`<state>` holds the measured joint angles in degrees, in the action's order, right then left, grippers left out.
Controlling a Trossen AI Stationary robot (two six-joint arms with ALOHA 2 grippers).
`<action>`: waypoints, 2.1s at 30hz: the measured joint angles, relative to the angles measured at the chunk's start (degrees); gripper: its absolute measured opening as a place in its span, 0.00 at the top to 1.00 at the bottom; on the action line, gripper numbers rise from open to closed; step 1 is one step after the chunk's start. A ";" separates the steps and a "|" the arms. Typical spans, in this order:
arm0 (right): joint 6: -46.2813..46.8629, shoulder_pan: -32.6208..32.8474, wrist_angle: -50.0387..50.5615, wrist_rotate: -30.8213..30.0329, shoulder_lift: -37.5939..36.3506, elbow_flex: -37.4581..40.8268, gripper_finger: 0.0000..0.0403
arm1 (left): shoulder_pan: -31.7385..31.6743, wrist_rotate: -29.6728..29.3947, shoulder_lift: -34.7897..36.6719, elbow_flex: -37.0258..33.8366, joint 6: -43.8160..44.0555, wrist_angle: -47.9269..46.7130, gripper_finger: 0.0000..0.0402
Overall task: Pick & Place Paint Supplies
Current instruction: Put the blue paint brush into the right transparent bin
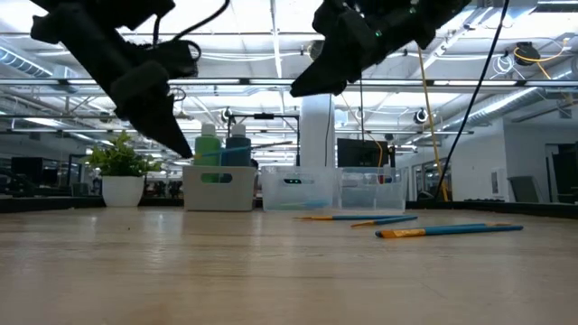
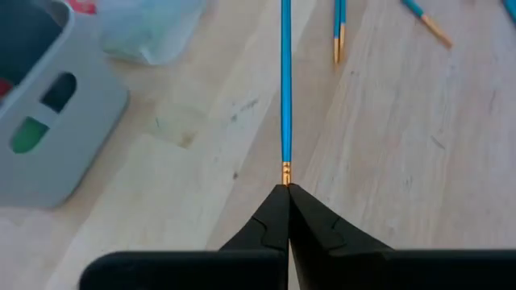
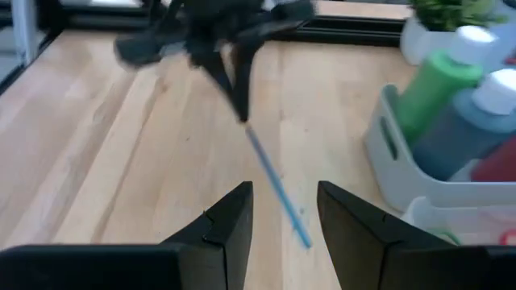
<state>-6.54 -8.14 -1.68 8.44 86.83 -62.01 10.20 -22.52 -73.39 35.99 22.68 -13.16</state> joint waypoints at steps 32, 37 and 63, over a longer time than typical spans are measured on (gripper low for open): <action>-3.64 -1.95 -6.12 6.74 0.00 4.39 0.68 | 4.50 -3.61 4.88 0.11 -7.44 7.43 0.99; -4.57 -1.95 -5.29 6.74 0.00 4.39 0.68 | 4.50 -3.61 4.88 0.11 -7.46 7.43 0.99; -10.12 -1.90 -5.24 7.20 -0.04 4.39 0.99 | 4.50 -5.20 4.85 0.07 -8.02 8.30 0.95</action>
<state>-16.66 -10.04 -6.92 15.64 86.78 -57.63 14.70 -27.72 -68.53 36.05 14.66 -4.86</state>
